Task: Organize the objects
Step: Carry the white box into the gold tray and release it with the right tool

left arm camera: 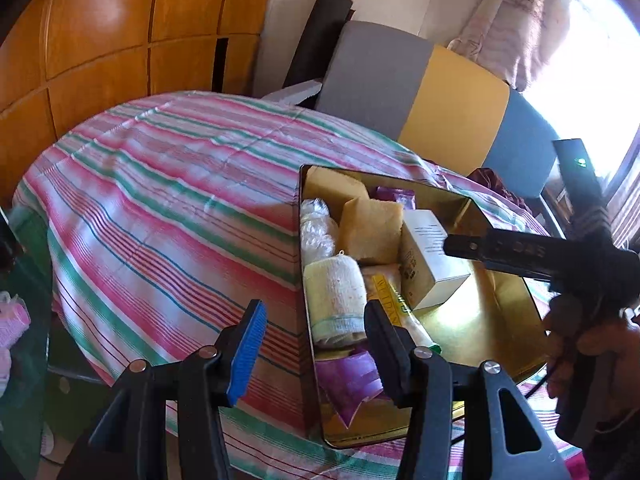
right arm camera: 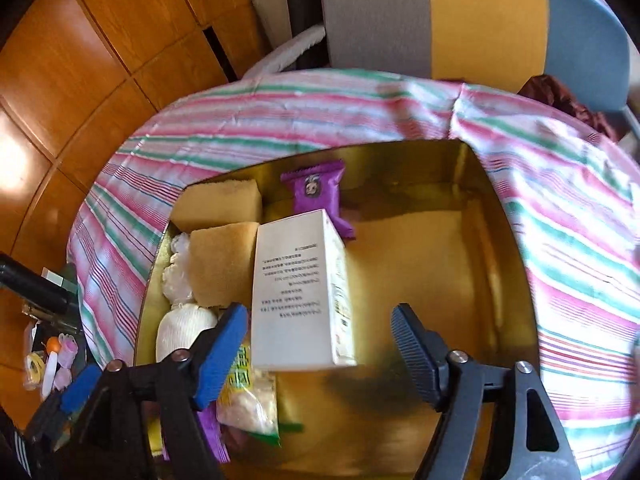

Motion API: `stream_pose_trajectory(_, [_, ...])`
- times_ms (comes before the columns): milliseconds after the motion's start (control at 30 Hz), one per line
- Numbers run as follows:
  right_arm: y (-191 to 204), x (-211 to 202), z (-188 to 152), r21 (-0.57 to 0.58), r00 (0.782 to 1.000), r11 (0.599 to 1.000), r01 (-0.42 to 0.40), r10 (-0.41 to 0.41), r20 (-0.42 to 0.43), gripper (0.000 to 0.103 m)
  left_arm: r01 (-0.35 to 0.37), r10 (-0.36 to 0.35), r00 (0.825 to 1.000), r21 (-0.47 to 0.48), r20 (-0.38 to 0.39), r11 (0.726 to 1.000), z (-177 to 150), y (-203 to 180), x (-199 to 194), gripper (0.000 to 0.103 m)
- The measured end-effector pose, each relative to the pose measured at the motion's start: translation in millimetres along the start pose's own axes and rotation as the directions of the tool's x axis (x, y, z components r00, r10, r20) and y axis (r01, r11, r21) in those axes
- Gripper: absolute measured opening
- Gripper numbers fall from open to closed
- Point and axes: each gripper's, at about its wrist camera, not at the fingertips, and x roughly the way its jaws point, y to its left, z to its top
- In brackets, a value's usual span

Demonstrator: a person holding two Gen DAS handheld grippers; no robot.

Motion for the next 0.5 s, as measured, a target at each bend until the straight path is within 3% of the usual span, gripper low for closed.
stream_pose_trajectory(500, [-37, -75, -49, -0.026, 0.989, 0.998, 0.06, -0.056, 0.137, 0.082, 0.005, -0.008, 0.999, 0.095, 0.038, 0.995, -2, -26, -24, 0.051])
